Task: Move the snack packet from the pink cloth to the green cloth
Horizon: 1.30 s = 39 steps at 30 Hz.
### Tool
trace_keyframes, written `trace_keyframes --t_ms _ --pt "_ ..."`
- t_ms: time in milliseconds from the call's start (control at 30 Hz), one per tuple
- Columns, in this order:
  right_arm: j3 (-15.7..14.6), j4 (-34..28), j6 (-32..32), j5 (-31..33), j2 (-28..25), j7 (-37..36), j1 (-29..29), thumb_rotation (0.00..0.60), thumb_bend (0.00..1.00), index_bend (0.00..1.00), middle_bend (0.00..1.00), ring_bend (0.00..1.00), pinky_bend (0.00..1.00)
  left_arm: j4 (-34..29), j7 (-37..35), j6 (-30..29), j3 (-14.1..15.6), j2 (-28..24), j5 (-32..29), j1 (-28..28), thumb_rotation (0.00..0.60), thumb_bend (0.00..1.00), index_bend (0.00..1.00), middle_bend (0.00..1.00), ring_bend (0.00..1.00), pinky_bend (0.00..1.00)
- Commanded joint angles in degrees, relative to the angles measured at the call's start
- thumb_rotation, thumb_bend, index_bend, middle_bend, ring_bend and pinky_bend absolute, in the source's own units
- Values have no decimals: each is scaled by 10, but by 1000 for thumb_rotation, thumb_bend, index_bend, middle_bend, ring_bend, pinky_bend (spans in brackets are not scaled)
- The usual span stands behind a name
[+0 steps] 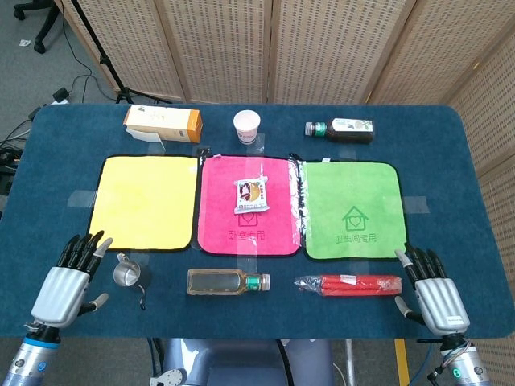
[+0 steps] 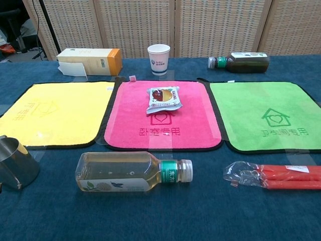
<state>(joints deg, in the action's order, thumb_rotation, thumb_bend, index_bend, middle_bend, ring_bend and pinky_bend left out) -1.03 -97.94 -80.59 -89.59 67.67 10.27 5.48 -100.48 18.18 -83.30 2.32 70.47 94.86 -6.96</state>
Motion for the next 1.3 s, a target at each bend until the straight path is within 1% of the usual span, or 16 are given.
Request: trace_keyframes --t_ms 33,333,500,567,600,767,933,967,1000,1067,1100,1200,1300 --pt "0 0 -2 -2 -1 -1 -1 600 363 0 0 0 0 -1 2 2 1 1 1 0 600 38 0 0 0 0" --pt "-1 -3 -6 -9 -3 4 -2 600 363 0 0 0 0 -6 3 -6 2 -3 3 4 600 41 0 0 0 0" --pt "9 -15 7 -2 -12 27 11 600 363 0 0 0 0 -4 -3 -5 0 -6 -3 4 600 40 0 0 0 0" --pt "21 -28 13 1 -18 45 21 600 363 0 0 0 0 -3 -4 -2 -1 -6 -5 3 600 40 0 0 0 0" --pt "33 -35 16 -2 -20 60 33 600 363 0 0 0 0 -2 -5 0 -2 -5 -8 2 600 40 0 0 0 0" --pt "79 -69 55 23 -24 123 83 600 363 0 0 0 0 -2 -6 1 -5 -4 -11 0 600 40 0 0 0 0" --pt "116 -86 86 53 -14 182 125 600 363 0 0 0 0 -2 -9 1 -6 -5 -12 0 600 40 0 0 0 0" --pt "125 -90 95 63 -11 197 136 600 363 0 0 0 0 -2 -9 1 -7 -5 -13 0 600 40 0 0 0 0" --pt "140 -94 115 74 -2 223 161 600 364 0 0 0 0 -1 -11 4 -7 -5 -16 -1 600 40 0 0 0 0" --pt "153 -94 134 92 12 256 186 600 387 0 0 0 0 0 -12 7 -8 -4 -19 -2 600 40 0 0 0 0" --pt "159 -89 146 99 26 285 206 600 416 0 0 0 0 1 -13 9 -7 -4 -21 -3 600 40 0 0 0 0" --pt "171 -67 157 114 63 346 241 600 524 19 3 0 0 2 -15 12 -7 -3 -22 -4 600 40 0 0 0 0" --pt "182 -44 171 135 101 386 276 600 640 42 10 0 0 2 -19 14 -8 -2 -25 -5 600 40 0 0 0 0"
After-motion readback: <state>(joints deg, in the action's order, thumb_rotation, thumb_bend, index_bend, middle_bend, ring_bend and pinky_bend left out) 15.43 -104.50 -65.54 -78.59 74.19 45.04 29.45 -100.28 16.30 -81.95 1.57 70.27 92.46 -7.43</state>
